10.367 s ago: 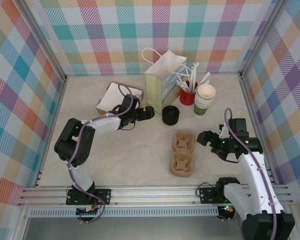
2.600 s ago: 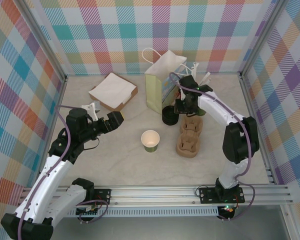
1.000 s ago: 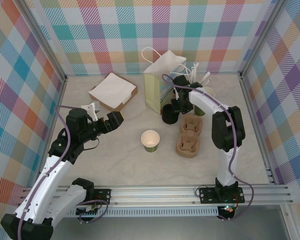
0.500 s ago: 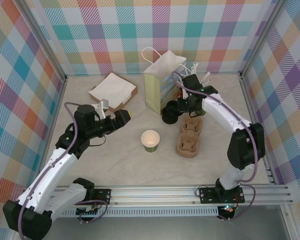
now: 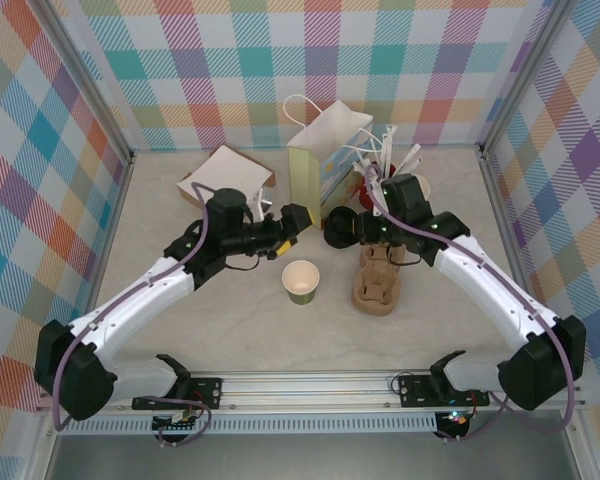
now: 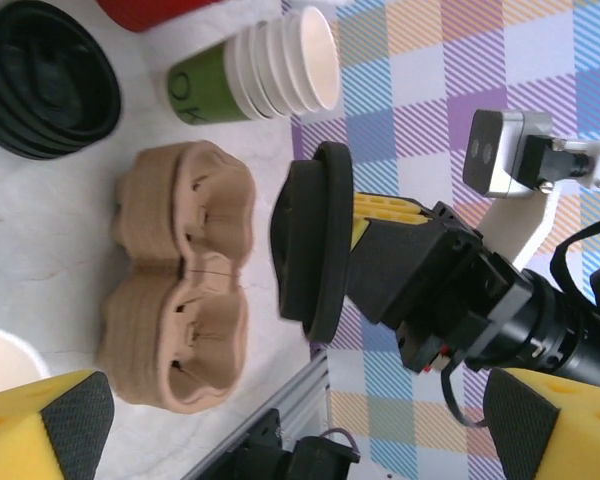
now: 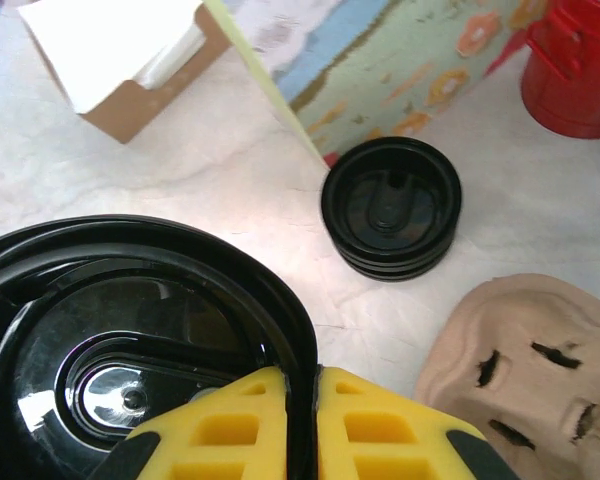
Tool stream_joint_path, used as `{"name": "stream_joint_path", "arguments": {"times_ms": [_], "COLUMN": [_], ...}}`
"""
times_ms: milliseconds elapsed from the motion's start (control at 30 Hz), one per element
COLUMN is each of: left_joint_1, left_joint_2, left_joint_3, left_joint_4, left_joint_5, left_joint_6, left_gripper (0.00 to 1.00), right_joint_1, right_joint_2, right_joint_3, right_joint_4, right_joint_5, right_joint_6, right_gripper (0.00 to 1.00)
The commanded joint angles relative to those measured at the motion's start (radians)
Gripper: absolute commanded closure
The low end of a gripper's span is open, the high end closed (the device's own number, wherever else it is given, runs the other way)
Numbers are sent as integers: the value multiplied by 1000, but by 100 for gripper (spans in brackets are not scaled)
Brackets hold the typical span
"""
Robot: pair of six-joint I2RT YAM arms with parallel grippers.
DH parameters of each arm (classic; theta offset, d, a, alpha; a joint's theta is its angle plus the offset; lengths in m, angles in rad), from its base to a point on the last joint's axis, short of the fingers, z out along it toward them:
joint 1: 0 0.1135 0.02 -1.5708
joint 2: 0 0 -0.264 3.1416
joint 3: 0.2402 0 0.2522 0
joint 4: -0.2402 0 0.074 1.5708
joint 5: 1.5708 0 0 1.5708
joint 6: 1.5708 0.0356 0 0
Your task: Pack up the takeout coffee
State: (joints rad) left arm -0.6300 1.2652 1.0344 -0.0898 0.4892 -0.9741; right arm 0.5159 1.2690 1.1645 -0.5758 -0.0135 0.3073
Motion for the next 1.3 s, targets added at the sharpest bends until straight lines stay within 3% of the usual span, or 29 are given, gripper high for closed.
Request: {"name": "stream_joint_path", "arguments": {"times_ms": [0,233,833,1267], "left_joint_1": [-40,-76,-111,-142], "left_joint_2": [43,116,188,171], "left_joint_3": [61,133,242,275], "left_joint_4": [34,-29,-238,-339], "left_joint_5": [3,-34,-98,-226], "left_joint_6": [-8,51,198,306], "left_gripper": [5,14,50,84], "right_joint_1": [27,64,91,92], "right_joint_2": [-36,-48,-27,3], "right_joint_3": [-25,-22,-4,48], "right_joint_4": [68,60,52,-19], "right_joint_5": [-21,-14,-32,-80], "right_joint_6": [25,35,53,88], "right_gripper": [87,87,87,82]}}
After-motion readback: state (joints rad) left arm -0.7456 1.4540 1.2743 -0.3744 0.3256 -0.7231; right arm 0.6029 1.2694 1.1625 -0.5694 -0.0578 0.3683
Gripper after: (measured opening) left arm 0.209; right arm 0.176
